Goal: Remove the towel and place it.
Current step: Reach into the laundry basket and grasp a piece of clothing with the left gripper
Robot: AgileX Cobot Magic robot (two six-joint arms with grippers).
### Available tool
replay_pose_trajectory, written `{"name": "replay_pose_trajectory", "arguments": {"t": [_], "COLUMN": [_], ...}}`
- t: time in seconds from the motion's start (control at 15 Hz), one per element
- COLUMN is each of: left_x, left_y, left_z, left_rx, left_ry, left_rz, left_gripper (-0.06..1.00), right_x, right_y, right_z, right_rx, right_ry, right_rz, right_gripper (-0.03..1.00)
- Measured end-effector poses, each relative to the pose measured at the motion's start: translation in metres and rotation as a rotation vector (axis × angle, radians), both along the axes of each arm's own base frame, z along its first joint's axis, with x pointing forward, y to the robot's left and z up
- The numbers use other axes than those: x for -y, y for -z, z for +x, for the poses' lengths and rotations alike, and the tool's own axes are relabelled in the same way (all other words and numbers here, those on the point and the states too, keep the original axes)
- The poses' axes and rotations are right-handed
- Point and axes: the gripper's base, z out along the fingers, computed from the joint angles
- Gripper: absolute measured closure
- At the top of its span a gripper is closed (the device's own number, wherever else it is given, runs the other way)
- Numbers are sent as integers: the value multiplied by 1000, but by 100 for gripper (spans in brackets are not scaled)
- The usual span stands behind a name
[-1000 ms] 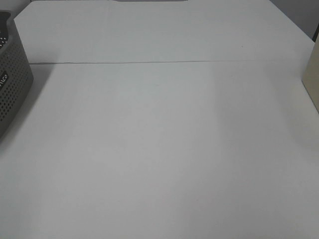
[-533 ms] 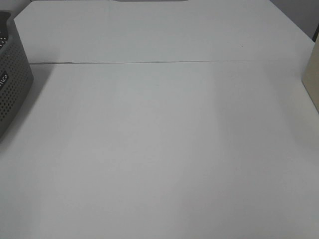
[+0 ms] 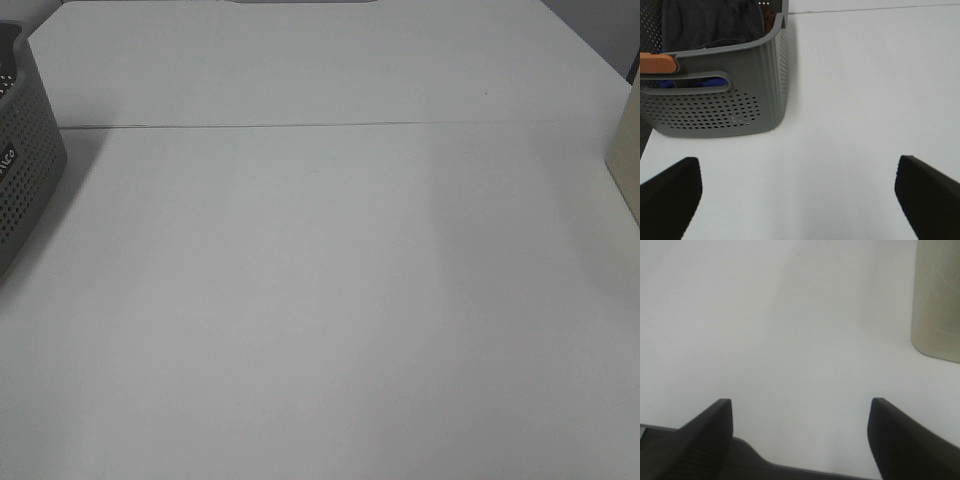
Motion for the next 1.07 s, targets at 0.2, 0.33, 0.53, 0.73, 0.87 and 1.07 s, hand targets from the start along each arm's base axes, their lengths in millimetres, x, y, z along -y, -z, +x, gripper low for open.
{"name": "replay_pose_trajectory", "arguments": {"t": [0.2,0.33,0.53,0.73,0.87,1.07], "left_x": [0,0,0,0,0,0], "left_y": [0,0,0,0,0,0], "left_z": [0,0,0,0,0,0], "left_rx": [0,0,0,0,0,0], "left_ry": [0,0,0,0,0,0], "left_rz": [0,0,0,0,0,0], "left_gripper": [-5,-5,-5,-5,-5,-5], "right_x": [0,0,0,0,0,0], "right_y": [0,0,0,0,0,0], "right_z": [0,0,0,0,0,0], "right_rx": [0,0,0,0,0,0], "right_ry": [0,0,0,0,0,0], "right_rz": [0,0,0,0,0,0], "right_gripper": [23,23,23,23,23,23]}}
